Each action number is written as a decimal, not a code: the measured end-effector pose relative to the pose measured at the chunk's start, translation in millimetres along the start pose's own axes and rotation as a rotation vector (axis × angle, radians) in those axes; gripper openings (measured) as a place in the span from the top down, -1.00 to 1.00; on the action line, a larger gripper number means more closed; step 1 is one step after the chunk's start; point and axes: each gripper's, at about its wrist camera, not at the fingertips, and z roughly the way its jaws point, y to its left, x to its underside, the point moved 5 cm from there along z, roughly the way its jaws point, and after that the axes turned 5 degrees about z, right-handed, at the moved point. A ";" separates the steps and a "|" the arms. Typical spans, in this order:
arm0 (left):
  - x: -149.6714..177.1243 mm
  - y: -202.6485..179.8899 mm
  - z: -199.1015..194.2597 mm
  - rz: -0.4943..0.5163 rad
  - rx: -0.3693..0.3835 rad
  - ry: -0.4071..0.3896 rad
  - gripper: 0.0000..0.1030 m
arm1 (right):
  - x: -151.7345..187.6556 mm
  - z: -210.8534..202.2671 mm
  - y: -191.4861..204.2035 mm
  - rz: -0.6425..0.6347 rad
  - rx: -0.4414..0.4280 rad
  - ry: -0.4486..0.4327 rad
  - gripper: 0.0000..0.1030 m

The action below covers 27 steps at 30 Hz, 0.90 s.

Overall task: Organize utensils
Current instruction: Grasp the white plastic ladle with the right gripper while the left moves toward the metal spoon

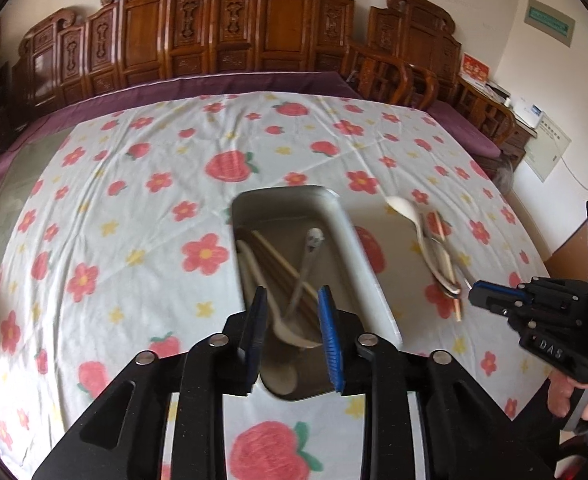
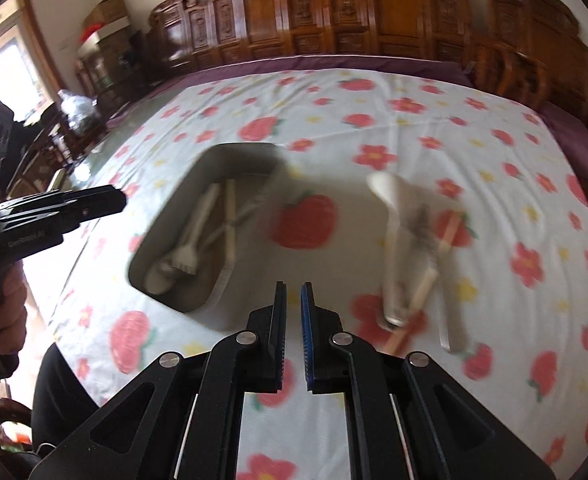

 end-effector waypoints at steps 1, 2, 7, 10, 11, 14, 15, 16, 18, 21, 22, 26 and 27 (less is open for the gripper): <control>-1.2 -5.6 1.8 0.006 0.005 -0.001 0.29 | 0.6 -1.1 -8.6 0.009 0.011 -0.002 0.82; -2.6 -11.3 3.8 0.013 0.009 -0.003 0.17 | 1.7 -1.4 -15.1 0.015 0.019 -0.002 0.82; -9.0 -30.3 12.8 0.027 0.020 -0.004 -0.27 | -5.7 9.0 -36.7 0.013 0.055 0.000 0.64; -13.0 -38.2 16.7 0.035 0.017 -0.009 -0.47 | -12.5 23.6 -44.4 -0.004 0.064 0.014 0.64; -14.4 -40.5 18.1 0.038 0.015 -0.010 -0.52 | -14.5 27.9 -45.1 -0.011 0.065 0.018 0.64; -17.6 -45.3 21.0 0.045 0.014 -0.012 -0.62 | -20.7 44.9 -49.1 -0.026 0.067 0.042 0.64; -18.7 -46.7 22.6 0.047 0.011 -0.011 -0.66 | -23.4 53.0 -51.4 -0.031 0.069 0.051 0.64; -19.7 -47.8 24.6 0.050 0.008 -0.009 -0.67 | -24.8 58.2 -52.3 -0.034 0.071 0.057 0.64; -20.6 -49.7 27.0 0.052 0.006 -0.006 -0.68 | -28.6 71.9 -56.4 -0.040 0.082 0.074 0.64; -21.4 -51.6 30.1 0.054 0.003 -0.004 -0.68 | -33.5 89.2 -62.4 -0.033 0.090 0.099 0.64; -21.3 -52.3 31.0 0.055 0.003 -0.002 -0.68 | -34.7 94.0 -64.6 -0.021 0.087 0.108 0.64; -20.6 -52.9 34.1 0.057 0.001 0.005 -0.68 | -40.1 106.2 -67.9 -0.011 0.102 0.128 0.64; -20.6 -52.9 35.1 0.056 0.001 0.008 -0.68 | -41.0 109.8 -69.4 -0.008 0.109 0.135 0.64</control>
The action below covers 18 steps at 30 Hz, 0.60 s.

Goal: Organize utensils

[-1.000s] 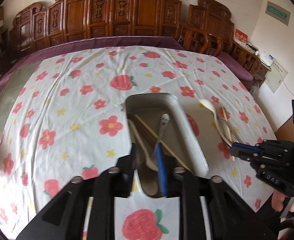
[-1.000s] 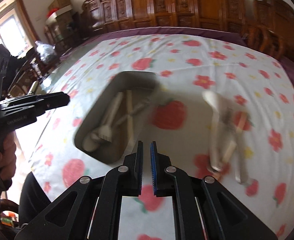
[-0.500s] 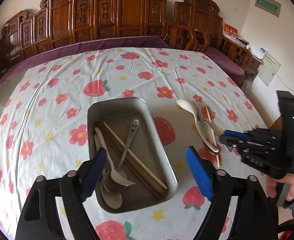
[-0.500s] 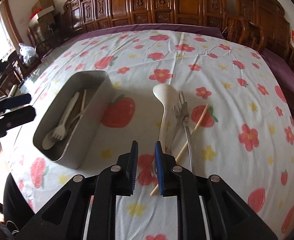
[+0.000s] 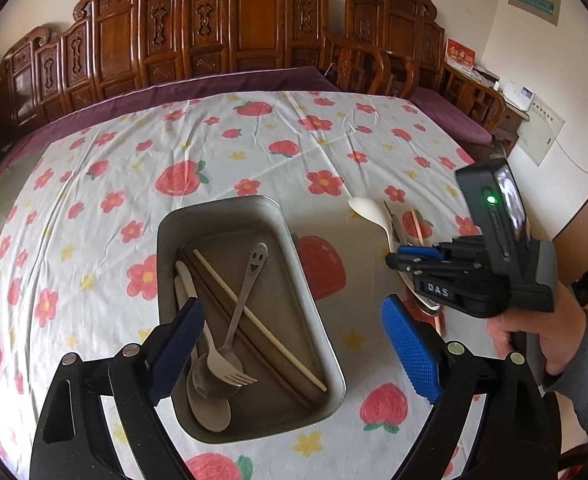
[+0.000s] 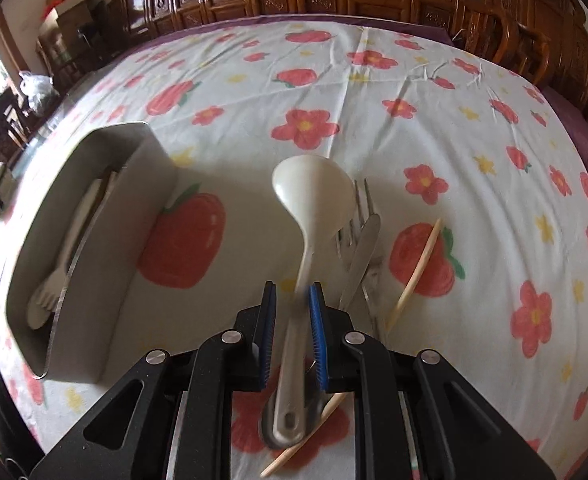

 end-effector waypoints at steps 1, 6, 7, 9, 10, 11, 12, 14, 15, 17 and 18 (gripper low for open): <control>0.3 -0.3 0.4 0.000 0.000 0.001 -0.68 | -0.7 1.9 -0.5 0.003 0.001 0.002 0.64; 1.1 -2.9 2.3 0.005 -0.001 0.007 -0.68 | -5.3 7.3 -0.1 -0.009 0.021 0.002 0.64; 1.1 -2.9 2.7 0.005 -0.002 0.008 -0.68 | -5.9 7.9 1.0 -0.019 0.037 0.000 0.64; 1.1 -3.7 3.3 0.006 -0.002 0.010 -0.68 | -5.9 9.1 3.7 -0.045 0.066 -0.005 0.63; 1.0 -4.2 3.4 0.007 -0.002 0.011 -0.68 | -5.3 9.3 5.1 -0.051 0.078 -0.008 0.63; 1.0 -4.8 3.4 0.008 -0.002 0.011 -0.68 | -5.4 9.4 4.3 -0.048 0.081 -0.008 0.65; 1.0 -5.4 3.5 0.008 -0.002 0.012 -0.68 | -5.4 9.3 3.6 -0.041 0.083 -0.009 0.73; 0.7 -7.6 3.5 0.012 -0.002 0.013 -0.68 | -4.4 7.5 0.4 -0.014 0.077 -0.007 0.77; 0.3 -8.8 3.3 0.014 -0.001 0.012 -0.68 | -4.4 5.5 -0.9 0.002 0.067 -0.010 0.79; -0.1 -11.2 2.8 0.019 0.000 0.011 -0.68 | -3.7 -1.7 -4.1 0.038 0.029 -0.017 0.79; -0.4 -12.6 2.8 0.021 0.000 0.011 -0.68 | -3.3 -7.6 -5.7 0.054 0.010 -0.025 0.79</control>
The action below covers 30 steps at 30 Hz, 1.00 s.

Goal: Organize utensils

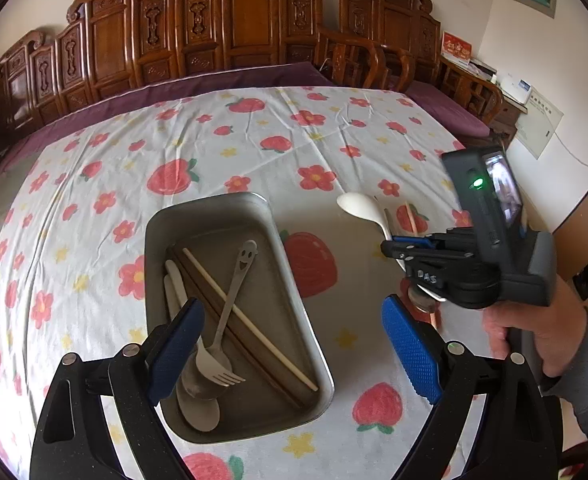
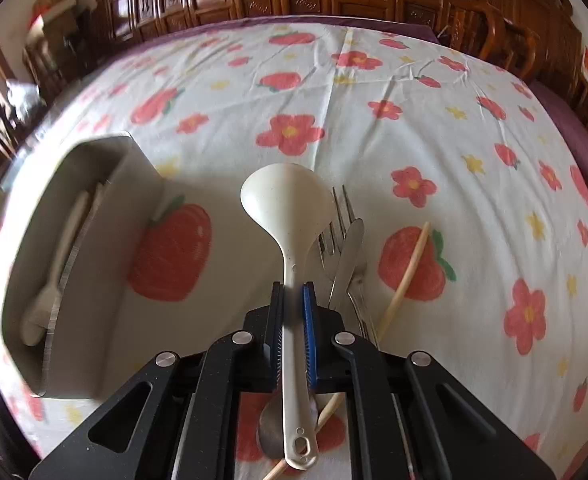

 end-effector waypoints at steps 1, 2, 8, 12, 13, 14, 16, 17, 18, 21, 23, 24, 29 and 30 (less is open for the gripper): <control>-0.7 -2.3 0.4 0.002 0.002 0.000 -0.68 | -0.2 -4.2 -0.7 0.009 -0.009 -0.008 0.80; -1.0 -4.1 0.9 0.003 0.003 0.000 -0.68 | -0.3 -9.6 -1.3 0.020 -0.022 -0.017 0.80; -4.5 -22.1 7.5 0.024 0.016 0.008 -0.68 | 0.5 -45.5 -10.0 0.058 -0.073 -0.071 0.79; -6.0 -36.2 12.3 0.045 0.028 0.014 -0.68 | 7.4 -66.3 -23.1 0.056 -0.060 -0.098 0.79; -6.5 -41.4 14.1 0.052 0.033 0.017 -0.68 | 10.4 -70.2 -27.9 0.056 -0.056 -0.102 0.79; -6.7 -44.9 15.2 0.057 0.036 0.019 -0.68 | 15.1 -74.5 -33.4 0.054 -0.046 -0.105 0.79; -7.7 -52.0 17.8 0.066 0.043 0.023 -0.68 | 25.6 -79.4 -44.4 0.052 -0.023 -0.107 0.79; -8.2 -56.4 19.7 0.072 0.049 0.026 -0.68 | 31.1 -80.6 -49.1 0.054 -0.015 -0.106 0.79; -8.2 -59.5 21.2 0.076 0.052 0.028 -0.68 | 37.5 -81.1 -54.0 0.058 -0.007 -0.103 0.79; -8.7 -70.3 28.5 0.091 0.061 0.040 -0.68 | 60.9 -80.1 -73.3 0.084 0.016 -0.084 0.79; -8.0 -78.3 35.8 0.101 0.069 0.054 -0.68 | 73.4 -78.4 -84.1 0.096 0.030 -0.074 0.79; -7.5 -82.4 39.8 0.105 0.074 0.062 -0.68 | 79.7 -77.4 -90.2 0.104 0.037 -0.069 0.79; -5.0 -100.6 57.6 0.123 0.090 0.099 -0.68 | 100.0 -71.4 -111.3 0.133 0.056 -0.056 0.79; -4.6 -104.1 62.1 0.130 0.087 0.107 -0.68 | 102.8 -70.7 -114.4 0.137 0.058 -0.057 0.79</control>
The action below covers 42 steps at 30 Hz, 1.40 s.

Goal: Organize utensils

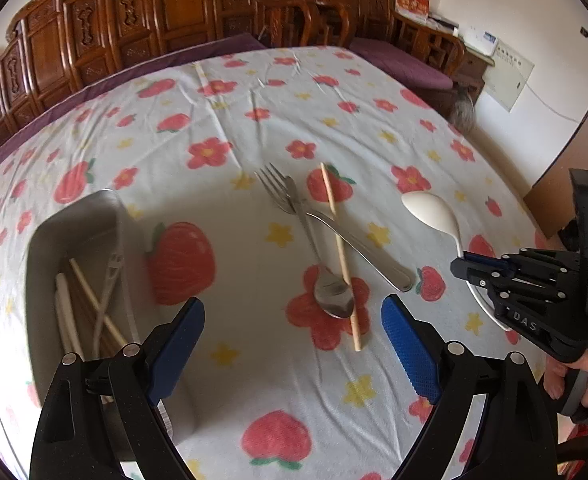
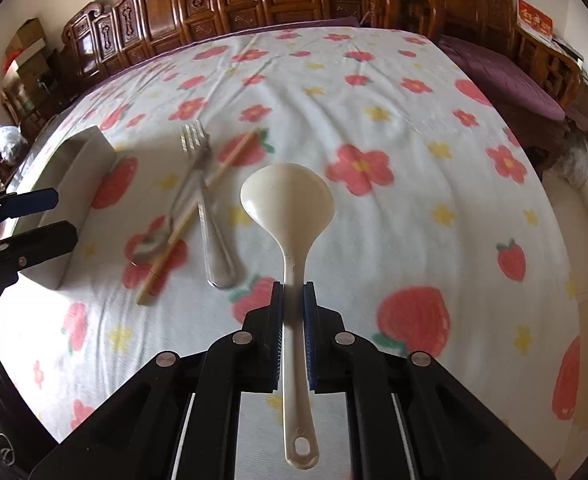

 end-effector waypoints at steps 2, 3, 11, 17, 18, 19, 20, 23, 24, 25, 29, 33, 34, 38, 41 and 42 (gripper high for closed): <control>-1.2 -4.4 8.4 0.008 -0.004 0.016 -0.68 | 2.5 2.0 -4.8 0.005 0.000 -0.002 0.79; -1.6 -6.5 14.7 0.009 -0.002 0.030 -0.66 | 3.8 2.4 -6.4 0.006 0.000 -0.004 0.79; -0.7 -10.2 47.1 -0.047 0.012 0.110 -0.29 | 8.3 4.9 -10.1 0.010 -0.022 -0.015 0.79; 0.7 -15.9 62.0 -0.069 0.017 0.145 0.05 | 9.7 2.7 -10.6 0.012 -0.042 -0.023 0.79; 0.1 -16.7 61.9 -0.066 0.010 0.139 0.07 | 9.9 2.2 -11.0 0.013 -0.045 -0.025 0.79; 0.3 -18.0 62.6 -0.062 0.001 0.141 0.07 | 10.0 1.8 -11.2 0.014 -0.046 -0.025 0.79; 0.3 -19.0 62.7 -0.061 -0.005 0.143 0.10 | 10.2 1.5 -11.6 0.016 -0.047 -0.026 0.79; -0.6 -20.6 61.5 -0.068 -0.002 0.142 0.32 | 11.6 0.5 -13.0 0.024 -0.051 -0.028 0.79; -0.8 -21.0 61.2 -0.072 0.005 0.141 0.46 | 12.1 0.2 -13.6 0.026 -0.051 -0.029 0.79; -0.8 -22.1 60.9 -0.078 0.014 0.143 0.46 | 12.3 0.1 -13.9 0.029 -0.052 -0.029 0.79; 1.1 -22.5 56.1 -0.084 0.011 0.132 0.46 | 13.4 -0.2 -14.1 0.030 -0.053 -0.029 0.79; 2.3 -19.3 48.2 -0.097 0.010 0.114 0.47 | 12.8 -0.1 -12.6 0.026 -0.054 -0.029 0.79; 2.7 -18.1 45.6 -0.101 0.009 0.108 0.47 | 13.1 -0.4 -12.2 0.024 -0.054 -0.029 0.79; 5.3 -15.4 37.2 -0.088 -0.010 0.088 0.47 | 13.4 0.0 -10.5 0.021 -0.052 -0.028 0.79; 9.0 -13.1 33.2 -0.088 0.000 0.089 0.47 | 14.2 -0.1 -10.3 0.021 -0.050 -0.026 0.79; 10.5 -12.3 31.3 -0.088 0.004 0.089 0.47 | 14.4 -0.2 -10.1 0.021 -0.049 -0.026 0.79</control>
